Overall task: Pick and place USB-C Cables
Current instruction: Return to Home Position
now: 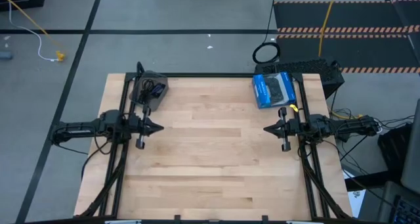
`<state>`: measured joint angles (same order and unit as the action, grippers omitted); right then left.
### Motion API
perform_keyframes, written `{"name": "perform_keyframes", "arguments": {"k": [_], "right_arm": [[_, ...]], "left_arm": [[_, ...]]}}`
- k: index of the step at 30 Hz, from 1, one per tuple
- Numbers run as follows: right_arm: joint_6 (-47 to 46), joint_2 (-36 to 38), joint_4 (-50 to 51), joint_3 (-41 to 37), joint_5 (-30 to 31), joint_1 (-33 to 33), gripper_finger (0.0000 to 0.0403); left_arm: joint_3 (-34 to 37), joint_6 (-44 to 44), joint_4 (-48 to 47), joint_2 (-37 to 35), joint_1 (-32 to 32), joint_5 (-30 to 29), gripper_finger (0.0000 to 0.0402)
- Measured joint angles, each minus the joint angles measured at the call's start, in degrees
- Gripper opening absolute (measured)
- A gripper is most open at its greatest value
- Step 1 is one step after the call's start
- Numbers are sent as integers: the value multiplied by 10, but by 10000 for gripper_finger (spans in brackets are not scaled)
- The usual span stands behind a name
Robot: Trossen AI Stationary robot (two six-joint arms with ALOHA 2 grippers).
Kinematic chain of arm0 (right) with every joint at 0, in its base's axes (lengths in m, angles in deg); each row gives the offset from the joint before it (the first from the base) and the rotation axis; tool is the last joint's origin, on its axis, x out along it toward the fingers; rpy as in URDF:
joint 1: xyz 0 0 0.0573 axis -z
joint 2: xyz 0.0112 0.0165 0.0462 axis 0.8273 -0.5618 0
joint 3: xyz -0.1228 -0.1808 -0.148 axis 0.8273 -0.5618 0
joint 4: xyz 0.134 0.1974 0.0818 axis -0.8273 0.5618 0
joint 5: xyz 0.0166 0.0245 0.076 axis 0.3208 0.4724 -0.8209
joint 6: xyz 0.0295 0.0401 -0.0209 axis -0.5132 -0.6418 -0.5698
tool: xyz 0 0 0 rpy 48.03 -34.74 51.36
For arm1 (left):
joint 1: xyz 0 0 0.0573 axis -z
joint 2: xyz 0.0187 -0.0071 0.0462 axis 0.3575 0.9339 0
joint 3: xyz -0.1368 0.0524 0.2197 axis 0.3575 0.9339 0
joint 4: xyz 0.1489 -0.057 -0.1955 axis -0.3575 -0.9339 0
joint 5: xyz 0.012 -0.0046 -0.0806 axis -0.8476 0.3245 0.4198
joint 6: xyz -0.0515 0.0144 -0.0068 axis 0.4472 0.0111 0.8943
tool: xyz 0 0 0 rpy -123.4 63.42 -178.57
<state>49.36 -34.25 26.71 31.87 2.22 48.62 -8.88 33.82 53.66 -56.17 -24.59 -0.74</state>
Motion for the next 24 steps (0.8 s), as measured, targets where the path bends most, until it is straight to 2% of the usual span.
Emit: {"name": "perform_keyframes", "arguments": {"k": [8,24], "right_arm": [[0,0,-2,0,0,0,0],[0,0,-4,0,-1,0,0]], "left_arm": [[0,11,-14,7,0,-1,31],[0,13,-14,7,0,-1,31]]}}
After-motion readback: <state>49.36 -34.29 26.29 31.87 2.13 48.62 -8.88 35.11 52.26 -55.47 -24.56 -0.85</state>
